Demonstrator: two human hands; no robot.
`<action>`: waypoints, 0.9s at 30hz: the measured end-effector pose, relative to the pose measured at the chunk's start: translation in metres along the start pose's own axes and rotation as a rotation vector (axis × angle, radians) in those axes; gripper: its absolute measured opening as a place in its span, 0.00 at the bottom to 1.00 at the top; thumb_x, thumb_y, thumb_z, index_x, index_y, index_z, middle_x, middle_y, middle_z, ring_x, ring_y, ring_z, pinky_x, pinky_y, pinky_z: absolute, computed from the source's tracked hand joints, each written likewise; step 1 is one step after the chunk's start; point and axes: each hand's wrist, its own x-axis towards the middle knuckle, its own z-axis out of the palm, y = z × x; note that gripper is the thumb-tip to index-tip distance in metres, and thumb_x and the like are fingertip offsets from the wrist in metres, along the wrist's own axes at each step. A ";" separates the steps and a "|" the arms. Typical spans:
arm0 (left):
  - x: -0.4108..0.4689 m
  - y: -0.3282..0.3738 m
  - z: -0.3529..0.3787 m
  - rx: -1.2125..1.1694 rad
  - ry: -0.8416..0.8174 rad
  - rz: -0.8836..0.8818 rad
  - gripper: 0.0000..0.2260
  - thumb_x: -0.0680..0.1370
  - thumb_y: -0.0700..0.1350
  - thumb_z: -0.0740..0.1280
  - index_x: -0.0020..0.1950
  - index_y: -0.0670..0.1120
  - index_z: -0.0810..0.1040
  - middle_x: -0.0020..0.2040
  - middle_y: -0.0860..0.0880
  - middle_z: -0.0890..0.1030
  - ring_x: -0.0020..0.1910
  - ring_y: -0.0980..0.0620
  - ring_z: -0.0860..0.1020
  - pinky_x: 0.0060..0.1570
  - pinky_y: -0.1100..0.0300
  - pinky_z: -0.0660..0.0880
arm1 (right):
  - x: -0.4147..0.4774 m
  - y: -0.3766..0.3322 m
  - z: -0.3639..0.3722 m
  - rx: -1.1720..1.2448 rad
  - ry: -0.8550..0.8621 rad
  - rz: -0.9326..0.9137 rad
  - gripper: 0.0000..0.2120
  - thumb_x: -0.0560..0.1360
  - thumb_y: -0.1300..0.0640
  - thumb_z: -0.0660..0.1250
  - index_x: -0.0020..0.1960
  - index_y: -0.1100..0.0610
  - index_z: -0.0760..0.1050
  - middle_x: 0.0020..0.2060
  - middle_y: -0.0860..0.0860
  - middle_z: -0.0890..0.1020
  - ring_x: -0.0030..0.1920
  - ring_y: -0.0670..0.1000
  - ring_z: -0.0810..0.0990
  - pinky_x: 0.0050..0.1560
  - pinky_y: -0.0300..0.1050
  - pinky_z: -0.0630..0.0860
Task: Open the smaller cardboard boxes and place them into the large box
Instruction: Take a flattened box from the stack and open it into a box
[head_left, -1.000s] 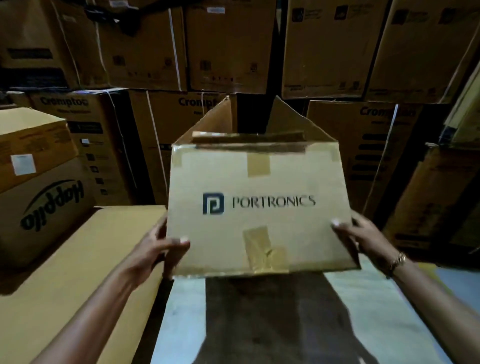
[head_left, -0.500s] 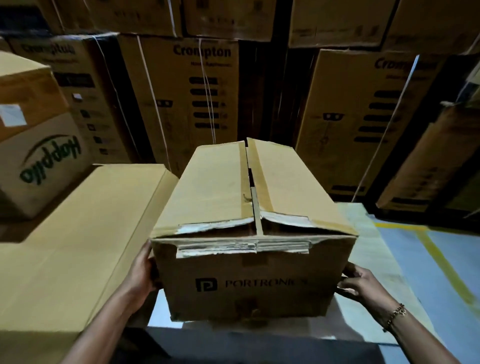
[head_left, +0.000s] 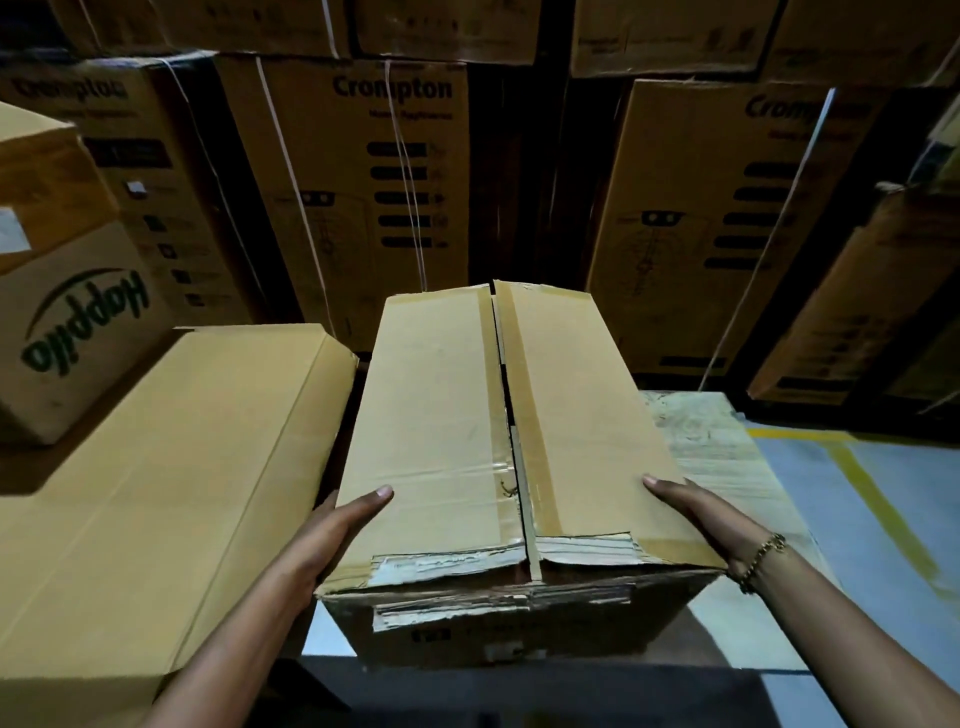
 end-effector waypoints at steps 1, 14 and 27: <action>0.003 -0.001 0.002 -0.013 0.006 0.004 0.28 0.75 0.51 0.75 0.72 0.44 0.73 0.58 0.55 0.82 0.52 0.66 0.79 0.51 0.69 0.71 | 0.001 -0.003 0.004 -0.005 -0.009 0.009 0.20 0.75 0.50 0.72 0.63 0.57 0.77 0.52 0.58 0.86 0.47 0.59 0.86 0.40 0.45 0.83; 0.025 0.028 0.067 -0.086 -0.097 0.083 0.32 0.67 0.50 0.78 0.70 0.44 0.76 0.62 0.45 0.84 0.64 0.46 0.80 0.70 0.47 0.70 | -0.006 -0.030 -0.062 -0.053 0.088 -0.214 0.35 0.67 0.48 0.80 0.70 0.55 0.72 0.57 0.55 0.85 0.54 0.59 0.85 0.58 0.56 0.80; 0.013 0.011 0.324 -0.032 -0.098 0.097 0.21 0.75 0.45 0.73 0.67 0.47 0.77 0.58 0.51 0.86 0.57 0.55 0.83 0.62 0.58 0.73 | -0.050 -0.032 -0.314 -0.081 0.137 -0.210 0.44 0.58 0.38 0.82 0.68 0.52 0.74 0.58 0.55 0.85 0.56 0.60 0.85 0.63 0.62 0.77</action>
